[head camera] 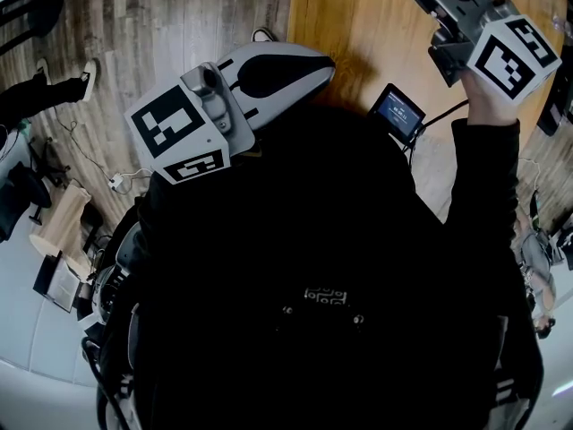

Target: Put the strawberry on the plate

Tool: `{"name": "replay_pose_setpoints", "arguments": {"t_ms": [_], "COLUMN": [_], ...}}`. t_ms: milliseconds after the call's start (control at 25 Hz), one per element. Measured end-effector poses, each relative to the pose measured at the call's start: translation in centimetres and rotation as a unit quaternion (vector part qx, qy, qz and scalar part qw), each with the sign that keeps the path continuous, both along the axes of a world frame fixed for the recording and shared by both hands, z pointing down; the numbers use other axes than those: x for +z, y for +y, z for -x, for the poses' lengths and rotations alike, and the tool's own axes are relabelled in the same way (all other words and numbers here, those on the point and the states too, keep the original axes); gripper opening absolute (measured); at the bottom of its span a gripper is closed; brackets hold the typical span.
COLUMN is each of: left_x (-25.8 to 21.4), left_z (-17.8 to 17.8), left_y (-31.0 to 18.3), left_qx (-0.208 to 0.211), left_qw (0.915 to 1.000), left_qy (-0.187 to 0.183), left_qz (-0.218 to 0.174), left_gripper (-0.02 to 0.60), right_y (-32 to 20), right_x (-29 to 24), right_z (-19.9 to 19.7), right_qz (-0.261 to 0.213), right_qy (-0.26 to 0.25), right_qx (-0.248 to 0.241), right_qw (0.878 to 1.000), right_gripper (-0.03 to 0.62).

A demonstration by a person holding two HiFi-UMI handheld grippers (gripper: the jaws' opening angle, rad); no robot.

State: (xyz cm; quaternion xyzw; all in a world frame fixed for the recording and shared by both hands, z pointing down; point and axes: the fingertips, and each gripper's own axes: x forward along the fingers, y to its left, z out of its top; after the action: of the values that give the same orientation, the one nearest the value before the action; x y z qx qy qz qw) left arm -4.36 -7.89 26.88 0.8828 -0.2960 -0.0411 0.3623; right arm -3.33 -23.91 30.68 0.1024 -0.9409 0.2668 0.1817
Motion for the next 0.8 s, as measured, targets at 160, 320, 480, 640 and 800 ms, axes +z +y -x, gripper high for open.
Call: {"name": "replay_pose_setpoints", "arguments": {"t_ms": [160,320,480,640,800], "left_x": [0.4,0.5,1.2,1.5,2.0], "left_z": [0.3,0.5,0.9,1.4,1.6], "left_y": [0.2,0.1,0.3,0.1,-0.2], "left_qx": [-0.006,-0.016,-0.028,-0.037,-0.041], "left_qw": [1.0000,0.9998,0.9993,0.9989,0.9985], "left_qy": [0.000,0.001,0.004,0.003,0.004], "left_qz": [0.005,0.011,0.023,0.029,0.036], "left_gripper": [0.000,0.000,0.000,0.000,0.000], "right_y": [-0.3,-0.7,-1.0,-1.8,-2.8], "right_x": [0.7,1.6,2.5,3.0,4.7], "right_z": [0.0,0.0,0.5,1.1,1.1], "right_qz": [0.003,0.011,0.018,0.017,0.017], "right_qy": [0.003,0.005,0.008,0.012,0.029], "right_qx": [0.001,0.002,-0.001,-0.002,0.002], "right_qw": [1.000,1.000,1.000,1.000,0.999], "right_gripper": [0.135,0.135,0.135,0.135,0.135]}}
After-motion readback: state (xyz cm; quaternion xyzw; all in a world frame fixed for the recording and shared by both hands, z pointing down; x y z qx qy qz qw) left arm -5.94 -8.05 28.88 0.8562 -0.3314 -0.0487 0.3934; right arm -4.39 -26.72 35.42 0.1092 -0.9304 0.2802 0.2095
